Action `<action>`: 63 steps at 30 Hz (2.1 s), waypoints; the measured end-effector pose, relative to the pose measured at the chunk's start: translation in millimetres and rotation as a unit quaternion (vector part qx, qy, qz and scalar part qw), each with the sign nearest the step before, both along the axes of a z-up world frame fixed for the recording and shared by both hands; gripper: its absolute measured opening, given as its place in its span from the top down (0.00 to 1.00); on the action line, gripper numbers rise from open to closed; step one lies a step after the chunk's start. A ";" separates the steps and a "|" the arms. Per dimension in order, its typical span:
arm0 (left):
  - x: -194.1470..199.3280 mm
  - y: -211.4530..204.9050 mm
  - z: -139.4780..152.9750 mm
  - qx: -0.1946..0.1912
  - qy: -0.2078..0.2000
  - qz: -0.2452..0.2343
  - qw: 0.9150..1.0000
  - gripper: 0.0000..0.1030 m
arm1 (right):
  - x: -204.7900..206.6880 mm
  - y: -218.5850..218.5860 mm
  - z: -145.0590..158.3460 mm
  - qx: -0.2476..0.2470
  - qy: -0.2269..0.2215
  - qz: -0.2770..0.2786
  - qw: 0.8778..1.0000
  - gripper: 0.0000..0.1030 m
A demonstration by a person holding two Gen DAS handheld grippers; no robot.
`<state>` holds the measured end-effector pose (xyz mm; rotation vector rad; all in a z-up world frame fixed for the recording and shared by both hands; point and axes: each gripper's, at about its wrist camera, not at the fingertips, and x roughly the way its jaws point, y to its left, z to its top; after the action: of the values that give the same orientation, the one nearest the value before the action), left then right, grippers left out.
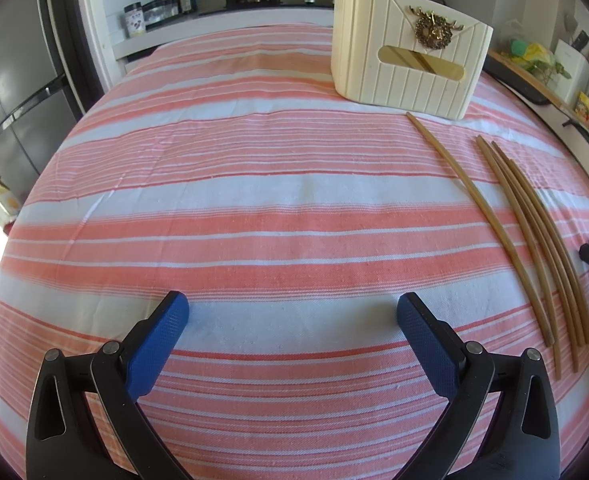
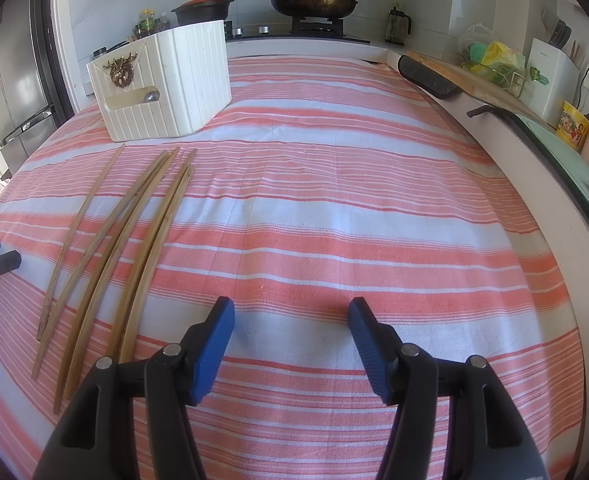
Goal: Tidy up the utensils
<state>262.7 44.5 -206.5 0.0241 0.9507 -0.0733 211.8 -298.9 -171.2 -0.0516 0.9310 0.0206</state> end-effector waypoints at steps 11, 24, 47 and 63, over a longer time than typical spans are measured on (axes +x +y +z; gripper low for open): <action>0.0 -0.6 -0.2 0.000 0.000 0.000 1.000 0.00 | 0.0 -0.2 0.2 0.000 0.000 0.000 1.000 0.41; 0.0 -0.7 -0.2 0.000 0.000 0.000 1.000 0.00 | 0.0 -0.5 0.3 0.001 0.000 0.000 1.000 0.41; -19.0 2.5 34.3 -0.077 0.009 -0.002 0.997 0.01 | -40.9 17.7 59.8 0.072 -0.060 0.024 0.995 0.39; -16.1 3.3 41.4 -0.136 0.022 0.025 0.990 0.01 | -53.9 30.0 52.7 0.052 -0.068 0.028 0.996 0.39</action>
<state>246.6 47.8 -165.1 -0.2531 0.9787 -0.1572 157.9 -268.9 -118.5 0.0171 0.7909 0.1170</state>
